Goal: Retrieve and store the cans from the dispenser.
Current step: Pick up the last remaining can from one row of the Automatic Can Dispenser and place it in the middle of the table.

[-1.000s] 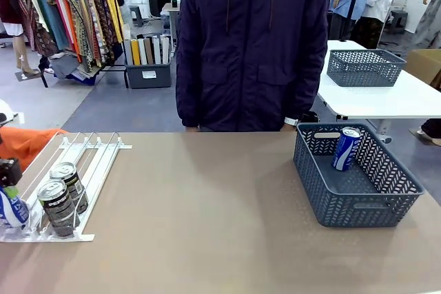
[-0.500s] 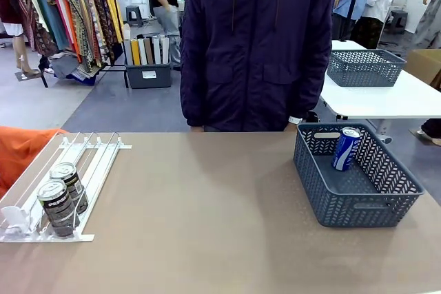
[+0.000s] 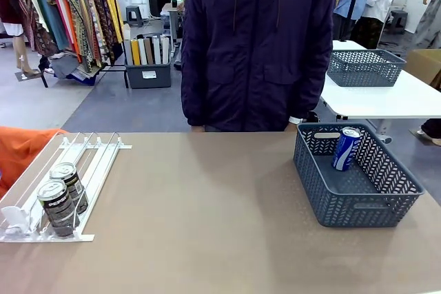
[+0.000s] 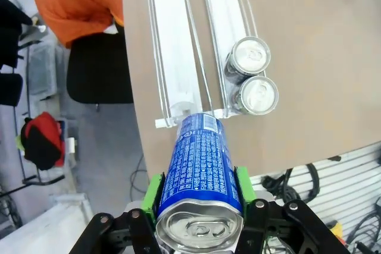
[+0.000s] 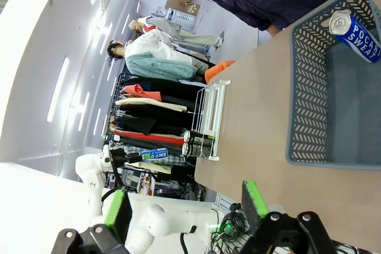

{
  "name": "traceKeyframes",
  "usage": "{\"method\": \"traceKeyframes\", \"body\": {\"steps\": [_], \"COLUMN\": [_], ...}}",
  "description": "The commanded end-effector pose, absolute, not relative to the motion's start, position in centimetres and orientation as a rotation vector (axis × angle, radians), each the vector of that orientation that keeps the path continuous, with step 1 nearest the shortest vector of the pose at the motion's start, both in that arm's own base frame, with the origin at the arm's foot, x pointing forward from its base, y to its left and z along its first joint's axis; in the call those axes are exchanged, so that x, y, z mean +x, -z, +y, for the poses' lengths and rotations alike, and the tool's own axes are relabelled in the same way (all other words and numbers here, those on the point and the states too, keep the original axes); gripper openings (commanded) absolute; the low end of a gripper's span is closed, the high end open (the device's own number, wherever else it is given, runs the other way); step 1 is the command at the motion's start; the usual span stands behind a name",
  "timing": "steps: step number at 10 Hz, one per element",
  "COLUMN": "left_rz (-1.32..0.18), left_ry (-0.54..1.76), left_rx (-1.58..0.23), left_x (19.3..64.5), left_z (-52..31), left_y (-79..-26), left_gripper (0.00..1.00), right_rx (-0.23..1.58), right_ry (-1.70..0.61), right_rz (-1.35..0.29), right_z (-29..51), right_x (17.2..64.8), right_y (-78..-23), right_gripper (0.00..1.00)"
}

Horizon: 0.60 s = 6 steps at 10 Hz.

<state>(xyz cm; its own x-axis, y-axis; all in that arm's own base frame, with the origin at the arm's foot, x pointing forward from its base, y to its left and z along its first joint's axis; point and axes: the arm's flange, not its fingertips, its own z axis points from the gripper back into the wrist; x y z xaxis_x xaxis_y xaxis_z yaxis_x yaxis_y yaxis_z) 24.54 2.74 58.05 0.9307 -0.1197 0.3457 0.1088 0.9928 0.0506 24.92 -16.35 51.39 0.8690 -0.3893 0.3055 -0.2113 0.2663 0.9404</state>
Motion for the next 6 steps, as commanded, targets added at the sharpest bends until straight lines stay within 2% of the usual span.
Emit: {"method": "traceKeyframes", "body": {"steps": [1,3,4,6], "left_rz": [-0.358,-0.451,-0.438,-0.388], "left_ry": [0.117,0.07,0.049,0.19], "left_rx": [0.031,-0.119,-0.145,-0.205], "left_x": [24.5,27.7,30.5,35.6], "left_z": [2.7,0.7,-1.9,-9.5], "left_y": [-58.2,-59.0,-59.4,-59.6], "left_gripper": [0.0,0.0,0.0,0.0], "right_rx": [1.338,1.338,1.338,1.338], "right_ry": [0.12,0.12,0.12,0.12], "right_rz": [-0.571,-0.571,-0.571,-0.571], "right_z": [-16.3,-16.3,-16.3,-16.3], "right_x": [25.1,25.1,25.1,25.1], "right_y": [-51.8,-51.8,-51.8,-51.8], "right_gripper": [1.0,1.0,1.0,1.0]}}
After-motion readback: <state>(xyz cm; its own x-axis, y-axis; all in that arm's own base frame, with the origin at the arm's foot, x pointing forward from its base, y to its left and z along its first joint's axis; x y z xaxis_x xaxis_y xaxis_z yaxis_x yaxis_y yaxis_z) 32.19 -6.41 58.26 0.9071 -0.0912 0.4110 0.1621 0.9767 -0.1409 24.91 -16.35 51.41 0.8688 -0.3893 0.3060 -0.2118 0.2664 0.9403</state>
